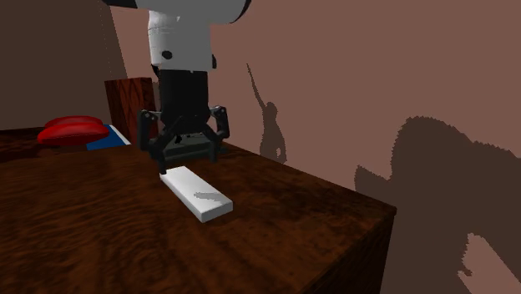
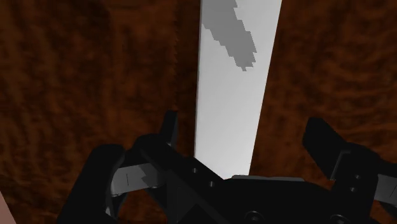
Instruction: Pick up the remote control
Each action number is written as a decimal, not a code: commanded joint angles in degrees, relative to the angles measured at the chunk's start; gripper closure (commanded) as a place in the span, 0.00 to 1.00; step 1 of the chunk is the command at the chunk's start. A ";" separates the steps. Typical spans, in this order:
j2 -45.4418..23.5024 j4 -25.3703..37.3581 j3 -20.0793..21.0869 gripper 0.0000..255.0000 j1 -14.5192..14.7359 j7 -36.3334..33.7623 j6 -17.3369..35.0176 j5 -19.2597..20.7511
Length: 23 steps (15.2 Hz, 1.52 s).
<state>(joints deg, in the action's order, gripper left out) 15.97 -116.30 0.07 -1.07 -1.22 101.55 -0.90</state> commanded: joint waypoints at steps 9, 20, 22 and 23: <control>-2.18 -4.24 -0.02 0.00 -0.13 -0.07 6.15 0.33; -2.11 -3.54 -0.03 1.00 -0.13 -0.08 5.38 0.34; -2.02 -2.09 -0.03 1.00 -0.13 -0.09 3.84 0.34; -1.99 -1.35 -0.03 1.00 -0.14 -0.10 3.07 0.34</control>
<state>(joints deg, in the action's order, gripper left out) 13.95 -118.47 0.06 -1.20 -1.33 105.47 -0.57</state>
